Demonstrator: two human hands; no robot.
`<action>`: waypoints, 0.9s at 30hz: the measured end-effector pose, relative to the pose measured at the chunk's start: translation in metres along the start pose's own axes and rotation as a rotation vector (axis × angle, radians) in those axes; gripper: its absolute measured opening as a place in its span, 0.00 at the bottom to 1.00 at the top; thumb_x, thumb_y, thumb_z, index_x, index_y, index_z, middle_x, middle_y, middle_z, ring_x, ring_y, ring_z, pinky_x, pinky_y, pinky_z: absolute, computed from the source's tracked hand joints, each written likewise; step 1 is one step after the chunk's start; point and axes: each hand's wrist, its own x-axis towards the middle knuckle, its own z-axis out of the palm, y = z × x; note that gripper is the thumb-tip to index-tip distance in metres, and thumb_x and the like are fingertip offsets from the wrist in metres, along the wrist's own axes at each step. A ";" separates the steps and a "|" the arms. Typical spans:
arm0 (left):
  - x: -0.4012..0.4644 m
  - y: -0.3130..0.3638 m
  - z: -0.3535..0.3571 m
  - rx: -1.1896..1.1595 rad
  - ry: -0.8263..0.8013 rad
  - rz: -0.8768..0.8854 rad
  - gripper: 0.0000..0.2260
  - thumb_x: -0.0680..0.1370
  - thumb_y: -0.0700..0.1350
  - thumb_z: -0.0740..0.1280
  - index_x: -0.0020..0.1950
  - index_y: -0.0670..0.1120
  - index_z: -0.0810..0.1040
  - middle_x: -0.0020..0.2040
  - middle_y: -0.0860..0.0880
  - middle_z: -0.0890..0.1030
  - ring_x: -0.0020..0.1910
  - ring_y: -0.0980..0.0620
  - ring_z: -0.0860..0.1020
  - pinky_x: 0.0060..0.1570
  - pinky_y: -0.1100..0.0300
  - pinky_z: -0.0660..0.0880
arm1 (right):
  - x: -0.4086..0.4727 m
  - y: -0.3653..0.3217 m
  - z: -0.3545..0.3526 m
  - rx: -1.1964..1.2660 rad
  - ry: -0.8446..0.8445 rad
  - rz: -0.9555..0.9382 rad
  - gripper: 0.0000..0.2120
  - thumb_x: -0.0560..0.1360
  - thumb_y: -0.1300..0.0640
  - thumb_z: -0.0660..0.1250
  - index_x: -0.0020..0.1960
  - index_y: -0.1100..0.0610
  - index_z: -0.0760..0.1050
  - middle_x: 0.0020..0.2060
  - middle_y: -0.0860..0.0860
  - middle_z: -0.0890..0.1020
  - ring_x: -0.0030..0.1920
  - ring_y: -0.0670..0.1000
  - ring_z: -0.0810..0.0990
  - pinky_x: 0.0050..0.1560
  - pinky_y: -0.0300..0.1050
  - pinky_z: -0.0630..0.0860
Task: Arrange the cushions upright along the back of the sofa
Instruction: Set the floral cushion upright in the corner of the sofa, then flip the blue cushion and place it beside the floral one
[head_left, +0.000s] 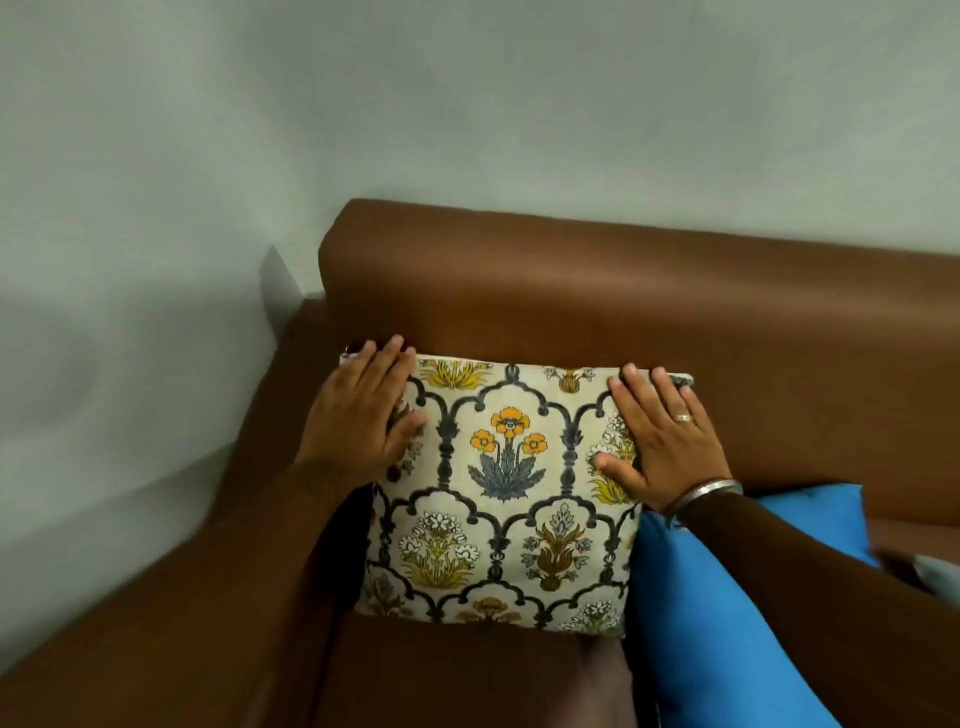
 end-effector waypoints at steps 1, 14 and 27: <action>-0.002 0.008 -0.005 -0.027 -0.008 -0.066 0.35 0.79 0.67 0.44 0.81 0.48 0.54 0.81 0.43 0.57 0.80 0.41 0.54 0.77 0.42 0.55 | -0.001 -0.001 -0.008 0.027 -0.036 0.078 0.42 0.71 0.26 0.41 0.79 0.48 0.49 0.78 0.49 0.51 0.78 0.57 0.54 0.74 0.63 0.49; -0.118 0.310 0.067 -0.712 -0.595 -0.342 0.27 0.81 0.60 0.56 0.78 0.51 0.61 0.74 0.46 0.72 0.71 0.43 0.72 0.66 0.50 0.68 | -0.217 0.148 0.055 0.678 -0.236 1.009 0.40 0.74 0.46 0.69 0.77 0.63 0.55 0.72 0.68 0.66 0.71 0.68 0.67 0.69 0.61 0.65; -0.102 0.416 0.009 -1.520 -0.382 -1.072 0.39 0.64 0.80 0.58 0.64 0.57 0.80 0.59 0.44 0.85 0.55 0.44 0.84 0.49 0.51 0.80 | -0.286 0.332 0.019 1.798 -0.758 0.842 0.35 0.69 0.29 0.61 0.63 0.54 0.78 0.50 0.54 0.85 0.49 0.56 0.83 0.50 0.48 0.78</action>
